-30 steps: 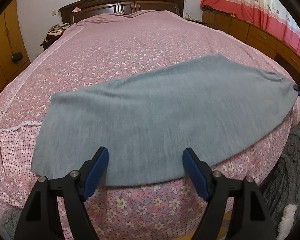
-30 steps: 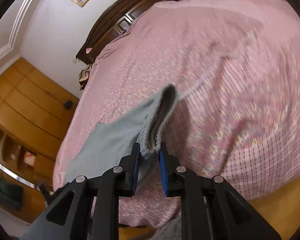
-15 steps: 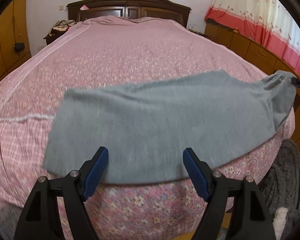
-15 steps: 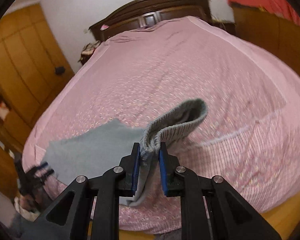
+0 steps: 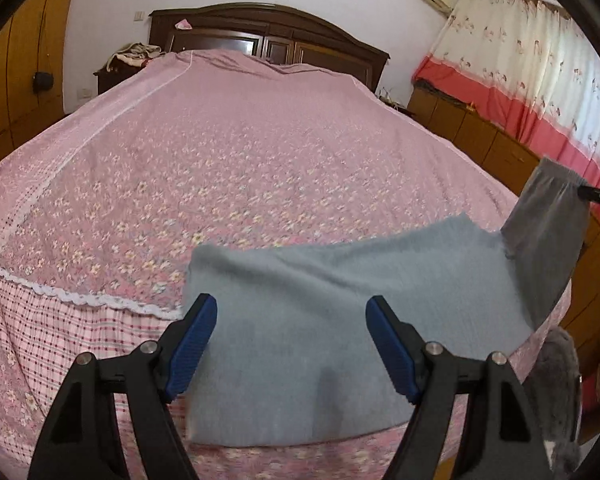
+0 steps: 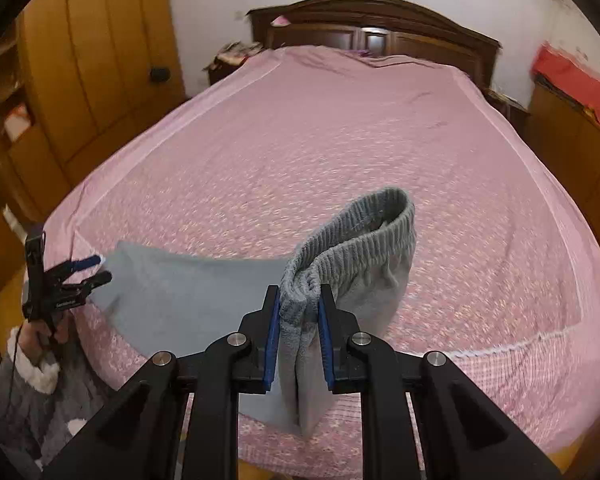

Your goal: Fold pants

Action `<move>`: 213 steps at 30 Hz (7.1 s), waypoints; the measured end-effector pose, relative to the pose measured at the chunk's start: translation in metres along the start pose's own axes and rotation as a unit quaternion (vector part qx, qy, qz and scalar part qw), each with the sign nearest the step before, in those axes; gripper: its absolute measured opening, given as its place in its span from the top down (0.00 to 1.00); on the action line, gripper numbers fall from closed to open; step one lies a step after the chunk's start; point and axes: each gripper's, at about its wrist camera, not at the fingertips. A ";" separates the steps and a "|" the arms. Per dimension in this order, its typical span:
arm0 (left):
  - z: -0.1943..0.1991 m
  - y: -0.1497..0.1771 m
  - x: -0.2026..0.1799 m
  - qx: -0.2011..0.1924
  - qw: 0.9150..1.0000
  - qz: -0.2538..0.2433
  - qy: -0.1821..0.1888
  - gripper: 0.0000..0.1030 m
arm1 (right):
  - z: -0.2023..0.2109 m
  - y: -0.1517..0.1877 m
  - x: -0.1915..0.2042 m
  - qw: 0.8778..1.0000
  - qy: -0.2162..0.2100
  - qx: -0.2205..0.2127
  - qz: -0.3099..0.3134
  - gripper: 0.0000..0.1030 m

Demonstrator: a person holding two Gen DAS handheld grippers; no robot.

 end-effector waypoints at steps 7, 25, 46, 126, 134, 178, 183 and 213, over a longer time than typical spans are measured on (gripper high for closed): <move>-0.001 0.017 0.036 0.007 0.999 0.053 -0.010 0.22 | -0.023 -0.035 0.053 0.998 -0.012 0.021 0.053 0.82; 0.043 0.031 0.091 -0.009 0.991 0.131 0.017 0.18 | -0.115 -0.074 0.201 0.985 -0.098 0.046 0.135 0.82; 0.071 0.037 0.145 -0.026 0.973 0.227 0.017 0.18 | -0.117 -0.066 0.324 0.960 -0.083 -0.038 0.264 0.82; -0.017 0.082 -0.057 -0.014 0.999 -0.048 -0.012 0.41 | -0.128 0.116 0.102 0.977 -0.062 -0.070 -0.193 0.98; -0.021 0.079 -0.046 -0.018 0.999 -0.040 -0.002 0.41 | -0.126 0.129 0.099 0.975 -0.073 -0.089 -0.192 0.98; -0.033 -0.011 -0.001 -0.015 0.998 0.033 -0.052 0.26 | -0.188 0.071 -0.015 0.925 -0.195 -0.049 -0.321 1.00; -0.047 0.003 0.012 -0.026 0.997 0.024 -0.071 0.28 | -0.191 0.097 -0.042 0.887 -0.235 -0.107 -0.382 1.00; 0.042 0.071 0.003 -0.095 0.994 0.040 -0.036 0.18 | -0.137 0.193 -0.017 0.905 -0.231 -0.115 -0.339 0.76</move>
Point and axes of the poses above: each gripper's, at about its wrist camera, not at the fingertips, and z roughly against the way its jaws point, x to its left, y to its underside, and after that the axes turned 11 degrees about z, right-handed
